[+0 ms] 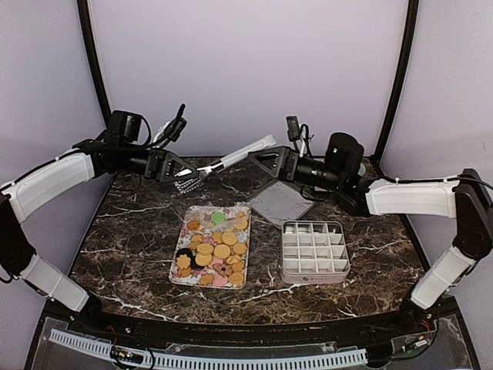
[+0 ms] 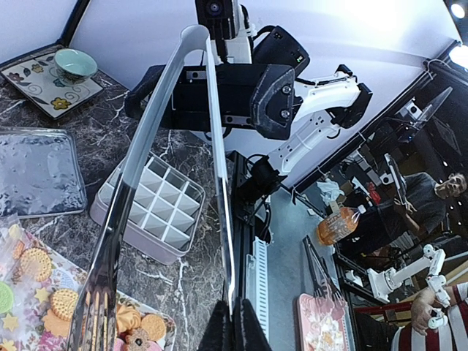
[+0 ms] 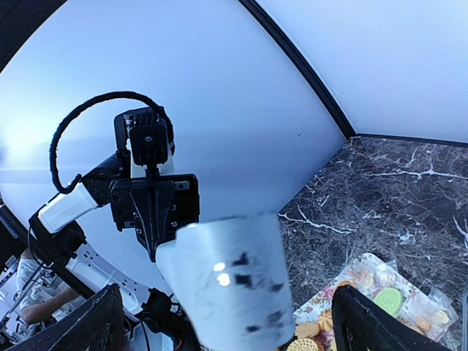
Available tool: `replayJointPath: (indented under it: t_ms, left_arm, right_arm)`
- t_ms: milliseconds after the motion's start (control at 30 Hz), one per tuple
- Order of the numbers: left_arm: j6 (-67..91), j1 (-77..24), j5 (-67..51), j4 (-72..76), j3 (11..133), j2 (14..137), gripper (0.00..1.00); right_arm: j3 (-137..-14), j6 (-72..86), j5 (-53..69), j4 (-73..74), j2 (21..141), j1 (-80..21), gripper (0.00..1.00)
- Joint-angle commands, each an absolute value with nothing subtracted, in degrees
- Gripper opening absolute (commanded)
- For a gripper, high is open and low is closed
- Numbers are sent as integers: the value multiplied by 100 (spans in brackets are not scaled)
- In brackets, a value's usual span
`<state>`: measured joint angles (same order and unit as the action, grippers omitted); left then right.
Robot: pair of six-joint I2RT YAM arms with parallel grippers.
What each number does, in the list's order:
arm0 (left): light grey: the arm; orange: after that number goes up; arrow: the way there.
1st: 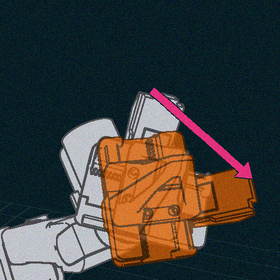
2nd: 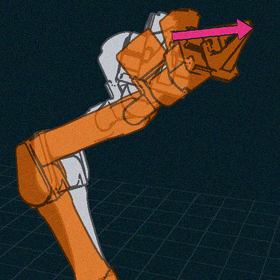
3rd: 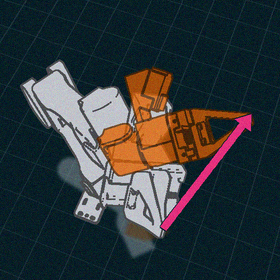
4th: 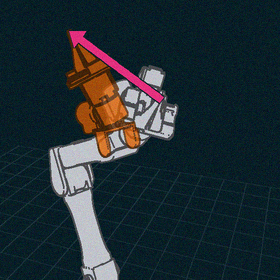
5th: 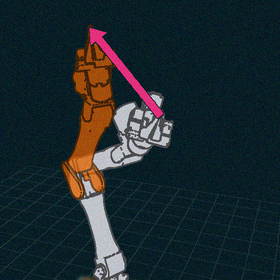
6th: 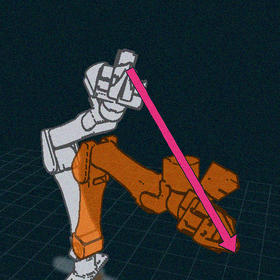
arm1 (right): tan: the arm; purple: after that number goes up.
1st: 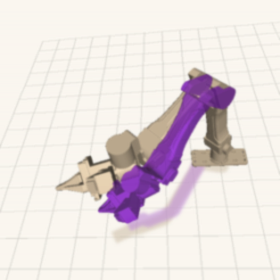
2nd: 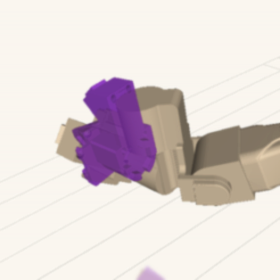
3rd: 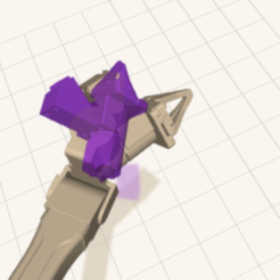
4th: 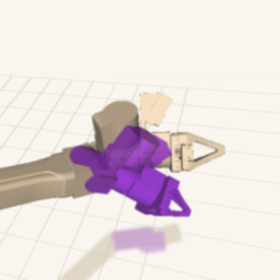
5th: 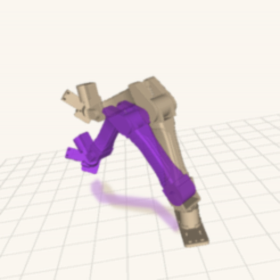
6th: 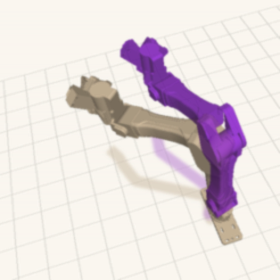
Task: Pack the cookies
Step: Pass from the right arm to the left, then pass from the left arm to the right
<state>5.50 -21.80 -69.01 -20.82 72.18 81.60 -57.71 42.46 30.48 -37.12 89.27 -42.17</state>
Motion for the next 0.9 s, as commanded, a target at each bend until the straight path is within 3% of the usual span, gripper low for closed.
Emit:
replayJointPath:
  t_ms: [0, 167, 433, 867]
  left_arm:
    - [827, -2188, -7438, -1695, 7139, 7910, 0]
    - [889, -2188, -7567, -1646, 7145, 7895, 0]
    - [739, -2180, -7567, -1771, 7162, 7910, 0]
    - [-192, -2164, -7343, -2549, 7180, 7816, 0]
  right_arm:
    - [-5970, 4715, 3072, -4774, 9337, -4411, 100]
    - [-6112, 5196, 2996, -5533, 9745, -4525, 99]
    - [-6227, 6159, 3368, -6993, 10285, -4553, 82]
    - [-6358, 6088, 4016, -6547, 10169, -4460, 71]
